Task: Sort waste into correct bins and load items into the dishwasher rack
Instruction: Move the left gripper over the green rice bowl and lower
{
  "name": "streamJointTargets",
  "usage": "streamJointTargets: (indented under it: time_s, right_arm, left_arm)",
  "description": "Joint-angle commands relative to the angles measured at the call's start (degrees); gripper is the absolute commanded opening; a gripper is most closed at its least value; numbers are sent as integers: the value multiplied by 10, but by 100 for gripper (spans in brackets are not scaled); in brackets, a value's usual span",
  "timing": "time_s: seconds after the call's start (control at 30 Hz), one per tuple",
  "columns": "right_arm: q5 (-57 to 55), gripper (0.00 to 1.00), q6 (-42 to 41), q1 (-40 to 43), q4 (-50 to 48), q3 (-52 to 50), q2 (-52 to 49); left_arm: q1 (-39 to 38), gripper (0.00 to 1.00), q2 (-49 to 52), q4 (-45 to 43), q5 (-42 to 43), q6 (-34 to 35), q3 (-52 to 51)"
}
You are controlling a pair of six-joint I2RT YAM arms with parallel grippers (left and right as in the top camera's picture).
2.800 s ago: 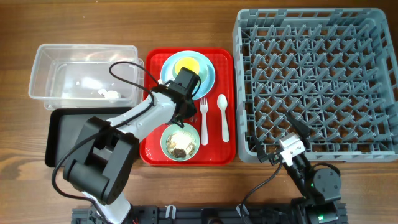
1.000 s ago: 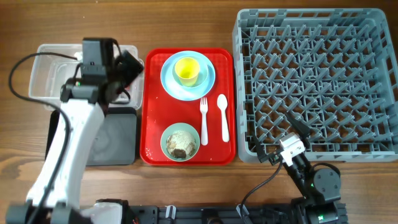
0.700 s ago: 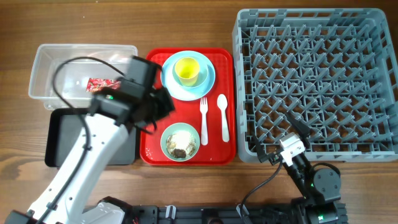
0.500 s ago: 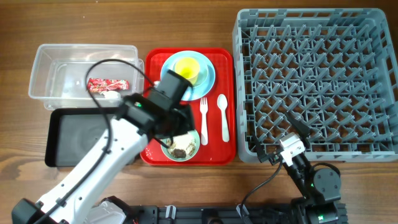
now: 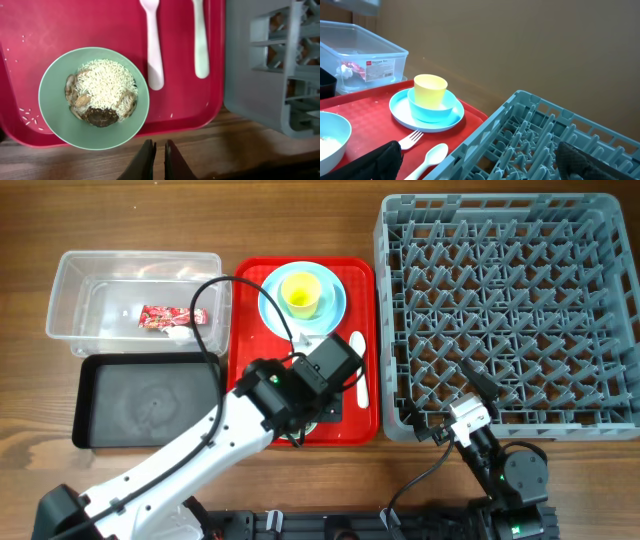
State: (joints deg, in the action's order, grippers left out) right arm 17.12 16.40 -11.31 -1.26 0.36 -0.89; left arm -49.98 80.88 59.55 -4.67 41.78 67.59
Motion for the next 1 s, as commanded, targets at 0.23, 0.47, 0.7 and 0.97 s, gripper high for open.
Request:
streamJointTargets:
  time_s: [0.23,0.47,0.7,0.97]
  right_arm:
    - [4,100,1,0,-2,-1,5]
    - [4,100,1,0,-2,-1,5]
    - [4,100,1,0,-2,-1,5]
    - [4,100,1,0,-2,-1,5]
  left_arm:
    - [-4,9,56,-19,-21,24,-29]
    - [-4,10,79,-25,-21,24,-29]
    - [-4,10,84,-28,-21,24,-29]
    - [-4,10,85,-28,-21,24,-29]
